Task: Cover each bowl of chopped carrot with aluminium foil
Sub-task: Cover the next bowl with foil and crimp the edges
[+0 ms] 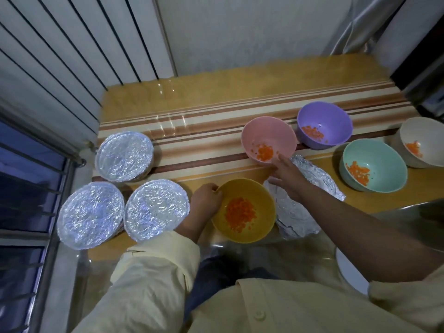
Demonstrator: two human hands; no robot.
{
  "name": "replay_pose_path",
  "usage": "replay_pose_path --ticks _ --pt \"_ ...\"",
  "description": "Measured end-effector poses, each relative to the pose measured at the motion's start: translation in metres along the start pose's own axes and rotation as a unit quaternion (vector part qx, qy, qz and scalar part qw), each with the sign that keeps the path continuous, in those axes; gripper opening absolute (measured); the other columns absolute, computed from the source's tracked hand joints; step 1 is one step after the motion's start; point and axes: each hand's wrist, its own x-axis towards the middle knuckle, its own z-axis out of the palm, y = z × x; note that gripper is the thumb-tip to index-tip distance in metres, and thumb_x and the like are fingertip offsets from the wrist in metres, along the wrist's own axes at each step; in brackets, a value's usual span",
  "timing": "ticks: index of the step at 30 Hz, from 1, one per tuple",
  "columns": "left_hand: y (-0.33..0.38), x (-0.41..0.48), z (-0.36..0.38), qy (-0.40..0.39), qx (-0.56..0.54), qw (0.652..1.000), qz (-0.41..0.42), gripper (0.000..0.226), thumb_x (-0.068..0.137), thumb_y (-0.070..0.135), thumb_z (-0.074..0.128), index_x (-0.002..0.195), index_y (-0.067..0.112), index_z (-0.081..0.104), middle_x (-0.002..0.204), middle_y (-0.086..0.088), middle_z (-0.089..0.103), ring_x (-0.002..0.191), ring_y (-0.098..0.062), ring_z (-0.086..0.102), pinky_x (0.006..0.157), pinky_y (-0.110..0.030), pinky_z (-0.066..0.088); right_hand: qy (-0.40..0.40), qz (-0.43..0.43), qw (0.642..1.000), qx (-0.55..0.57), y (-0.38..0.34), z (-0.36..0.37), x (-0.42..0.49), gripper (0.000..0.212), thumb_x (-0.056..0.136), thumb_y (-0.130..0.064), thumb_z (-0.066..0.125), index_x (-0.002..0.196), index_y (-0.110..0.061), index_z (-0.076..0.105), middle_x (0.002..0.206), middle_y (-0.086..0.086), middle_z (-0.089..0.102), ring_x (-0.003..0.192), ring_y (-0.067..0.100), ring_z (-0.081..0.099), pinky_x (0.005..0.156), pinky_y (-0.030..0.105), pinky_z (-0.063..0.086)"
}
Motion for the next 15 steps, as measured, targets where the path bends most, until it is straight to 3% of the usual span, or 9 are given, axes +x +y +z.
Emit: replay_pose_path --ticks 2,4,8,12,15 --pt "0.000 0.009 -0.003 -0.006 -0.019 1.000 -0.003 0.033 0.102 0.026 0.048 0.121 0.007 0.068 0.119 -0.013 0.068 0.108 -0.028 0.063 0.090 -0.034 0.046 0.037 -0.008 0.999 -0.009 -0.002 0.004 0.009 0.041 0.101 -0.030 0.045 0.137 -0.011 0.045 0.136 0.014 0.050 0.108 0.022 0.056 0.075 0.029 0.051" --pt "0.001 0.019 -0.007 -0.008 -0.056 0.998 -0.004 0.032 0.102 0.026 0.047 0.112 0.005 0.070 0.111 -0.015 0.070 0.101 -0.029 0.064 0.089 -0.035 0.049 0.076 -0.021 0.997 -0.025 -0.004 0.005 0.014 0.026 0.100 -0.027 0.047 0.115 -0.010 0.060 0.122 0.017 0.060 0.098 0.021 0.060 0.081 0.035 0.053" --pt "0.009 0.034 -0.015 -0.005 -0.167 0.986 -0.007 0.030 0.103 0.023 0.048 0.114 0.003 0.067 0.100 -0.011 0.070 0.092 -0.028 0.066 0.092 -0.046 0.055 0.082 -0.008 0.995 -0.060 -0.009 0.007 0.011 0.022 0.096 -0.025 0.050 0.081 -0.015 0.063 0.107 0.022 0.066 0.100 0.031 0.063 0.097 0.051 0.046" --pt "0.013 0.041 -0.019 -0.011 -0.268 0.962 -0.052 0.028 0.102 0.031 0.051 0.102 0.007 0.066 0.097 -0.015 0.071 0.090 -0.032 0.070 0.089 -0.048 0.058 0.013 -0.009 0.996 -0.087 -0.016 0.028 0.007 0.025 0.097 -0.026 0.049 0.088 -0.008 0.064 0.105 0.019 0.067 0.099 0.030 0.065 0.096 0.046 0.049" --pt "0.006 0.047 -0.020 0.000 -0.297 0.951 -0.085 0.035 0.099 0.034 0.056 0.116 0.003 0.060 0.104 -0.017 0.071 0.094 -0.036 0.071 0.088 -0.053 0.058 -0.028 -0.004 0.996 -0.079 -0.022 0.047 0.008 0.022 0.098 -0.027 0.048 0.102 -0.011 0.062 0.105 0.010 0.068 0.100 0.022 0.065 0.093 0.035 0.052"
